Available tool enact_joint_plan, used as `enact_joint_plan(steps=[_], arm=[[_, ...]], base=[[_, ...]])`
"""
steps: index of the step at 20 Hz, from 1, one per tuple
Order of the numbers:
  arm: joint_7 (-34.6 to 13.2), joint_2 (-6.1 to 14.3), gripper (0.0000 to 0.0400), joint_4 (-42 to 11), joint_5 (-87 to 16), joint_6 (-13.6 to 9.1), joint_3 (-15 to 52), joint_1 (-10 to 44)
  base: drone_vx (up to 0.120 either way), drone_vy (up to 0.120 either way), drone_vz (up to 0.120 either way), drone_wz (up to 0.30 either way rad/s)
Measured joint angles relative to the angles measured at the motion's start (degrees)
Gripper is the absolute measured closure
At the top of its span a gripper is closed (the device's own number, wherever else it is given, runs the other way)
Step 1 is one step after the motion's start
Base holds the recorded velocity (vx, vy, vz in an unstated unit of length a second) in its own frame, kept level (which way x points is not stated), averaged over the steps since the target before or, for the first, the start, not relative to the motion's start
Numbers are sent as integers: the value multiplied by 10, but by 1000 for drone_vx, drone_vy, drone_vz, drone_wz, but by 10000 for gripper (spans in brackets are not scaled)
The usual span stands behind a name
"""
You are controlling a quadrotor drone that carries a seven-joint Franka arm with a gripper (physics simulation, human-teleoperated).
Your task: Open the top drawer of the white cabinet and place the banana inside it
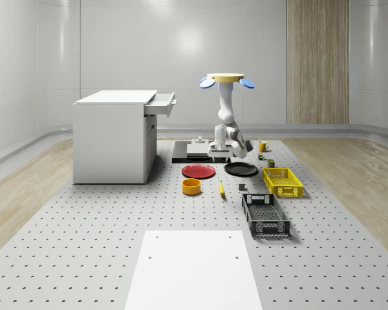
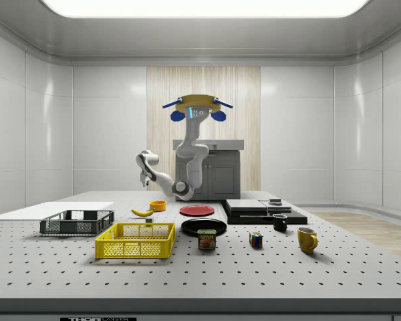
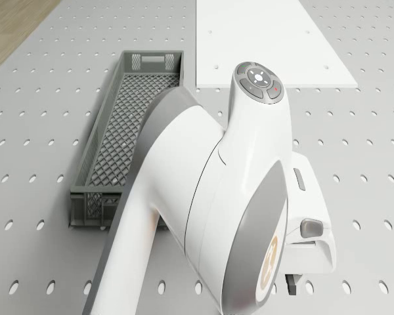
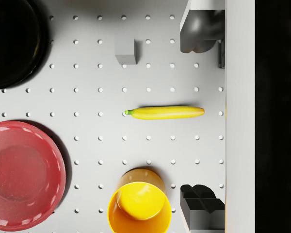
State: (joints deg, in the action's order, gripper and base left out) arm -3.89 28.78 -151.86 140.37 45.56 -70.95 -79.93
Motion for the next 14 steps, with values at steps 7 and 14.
enact_joint_plan(steps=[7,14], arm=[[17,24,0,4,-24,19,-10,-12],[32,77,0,18,-35,83,26,5]], base=[[0,0,-91,0],[0,0,0,0]])
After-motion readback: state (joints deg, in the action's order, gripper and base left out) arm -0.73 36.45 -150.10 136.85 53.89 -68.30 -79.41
